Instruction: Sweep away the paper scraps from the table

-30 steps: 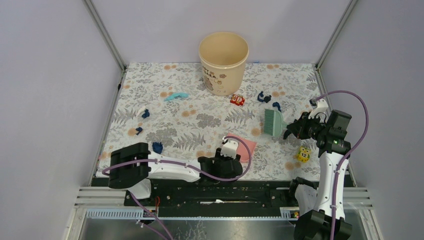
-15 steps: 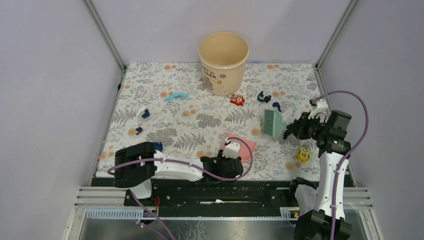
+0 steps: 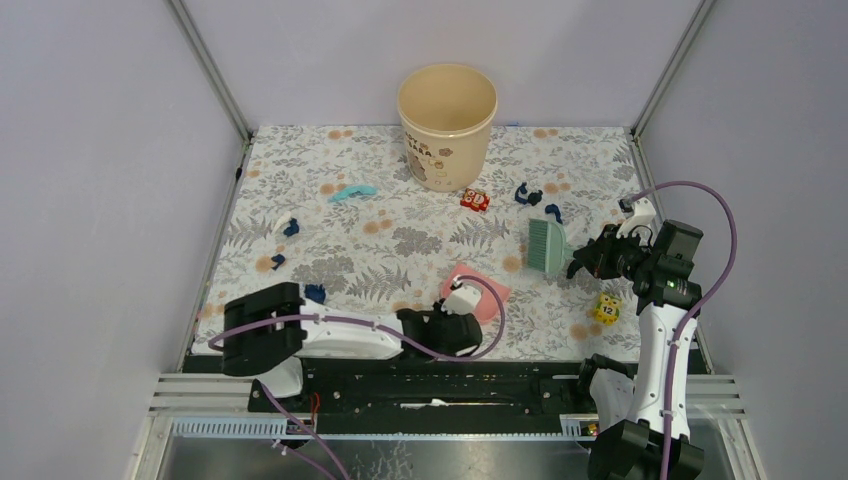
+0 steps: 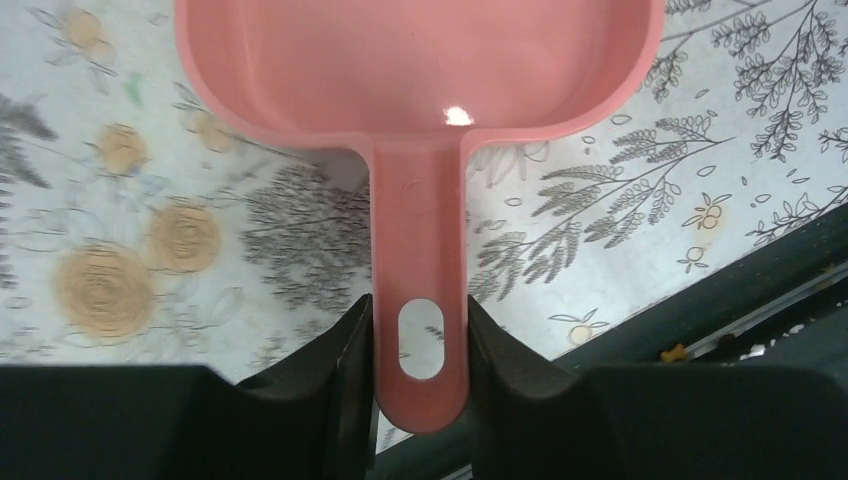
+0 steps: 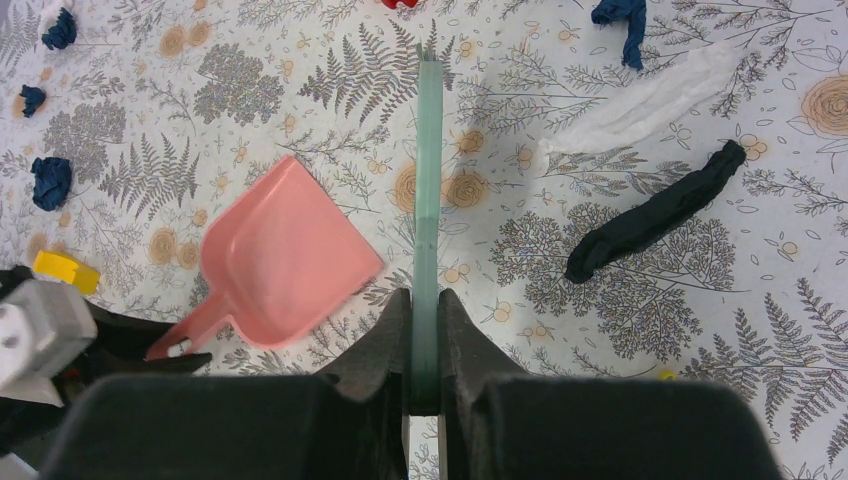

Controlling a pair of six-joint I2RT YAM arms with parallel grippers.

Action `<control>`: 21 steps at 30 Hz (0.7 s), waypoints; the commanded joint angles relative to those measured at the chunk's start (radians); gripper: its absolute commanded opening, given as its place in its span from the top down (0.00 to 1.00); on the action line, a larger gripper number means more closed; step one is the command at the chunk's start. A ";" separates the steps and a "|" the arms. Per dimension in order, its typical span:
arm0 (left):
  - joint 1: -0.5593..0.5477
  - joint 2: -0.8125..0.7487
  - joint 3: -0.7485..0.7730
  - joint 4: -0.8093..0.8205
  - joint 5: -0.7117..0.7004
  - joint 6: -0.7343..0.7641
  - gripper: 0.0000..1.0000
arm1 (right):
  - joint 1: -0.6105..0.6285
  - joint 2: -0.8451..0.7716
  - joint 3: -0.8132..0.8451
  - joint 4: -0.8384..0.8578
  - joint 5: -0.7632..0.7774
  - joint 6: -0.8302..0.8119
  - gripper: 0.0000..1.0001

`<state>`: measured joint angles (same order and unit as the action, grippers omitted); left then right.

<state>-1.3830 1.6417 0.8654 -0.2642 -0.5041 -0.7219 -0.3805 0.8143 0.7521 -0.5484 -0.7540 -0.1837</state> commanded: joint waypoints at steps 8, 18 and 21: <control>0.223 -0.325 0.039 -0.067 0.212 0.359 0.87 | -0.004 0.022 0.026 0.004 -0.045 -0.012 1.00; 0.256 -0.382 0.028 -0.093 0.307 0.596 1.00 | -0.003 0.002 0.283 -0.212 -0.046 -0.209 1.00; 0.256 -0.411 0.030 -0.149 0.275 0.617 1.00 | -0.003 0.168 0.537 -0.489 0.035 -0.398 1.00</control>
<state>-1.1278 1.3003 0.8764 -0.3752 -0.2340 -0.1822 -0.3805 0.8330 0.9997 -0.7513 -0.7952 -0.3416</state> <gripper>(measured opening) 0.354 0.114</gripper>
